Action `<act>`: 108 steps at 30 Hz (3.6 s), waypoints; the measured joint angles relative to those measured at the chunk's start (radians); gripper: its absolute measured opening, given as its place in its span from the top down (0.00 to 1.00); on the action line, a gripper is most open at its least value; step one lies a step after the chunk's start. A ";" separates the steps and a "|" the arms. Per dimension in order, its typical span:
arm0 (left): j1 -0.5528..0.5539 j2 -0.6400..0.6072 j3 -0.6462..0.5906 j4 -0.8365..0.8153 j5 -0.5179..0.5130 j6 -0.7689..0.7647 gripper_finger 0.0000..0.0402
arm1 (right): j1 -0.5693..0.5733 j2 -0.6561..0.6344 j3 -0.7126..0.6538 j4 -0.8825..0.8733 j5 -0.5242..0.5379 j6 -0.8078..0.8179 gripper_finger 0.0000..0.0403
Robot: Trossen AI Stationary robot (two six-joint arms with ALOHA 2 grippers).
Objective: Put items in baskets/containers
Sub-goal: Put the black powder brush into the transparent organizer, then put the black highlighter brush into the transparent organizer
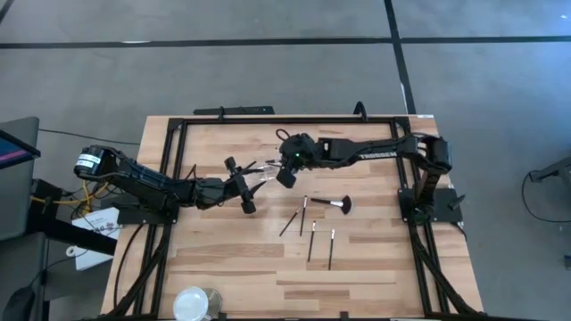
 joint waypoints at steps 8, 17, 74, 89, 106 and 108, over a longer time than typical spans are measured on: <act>0.000 0.000 0.000 -0.001 0.007 0.000 0.52 | -0.012 -0.005 0.000 -0.044 -0.030 0.014 0.77; 0.000 0.000 0.000 -0.002 0.057 -0.049 0.52 | 0.076 -0.045 0.238 -0.475 -0.030 -0.016 0.68; -0.001 0.000 0.000 -0.045 0.285 -0.176 0.52 | 0.307 -0.167 -0.856 0.526 0.147 0.101 0.68; -0.008 0.044 0.007 0.017 0.558 -0.338 0.52 | 0.303 -0.140 -0.809 0.737 0.074 0.015 0.89; -0.024 0.408 0.147 0.098 0.392 -0.194 0.52 | 0.318 -0.039 -0.609 0.735 -0.026 0.006 0.90; -0.025 0.408 0.148 0.098 0.394 -0.192 0.52 | 0.318 -0.009 -0.591 0.731 -0.051 -0.010 0.91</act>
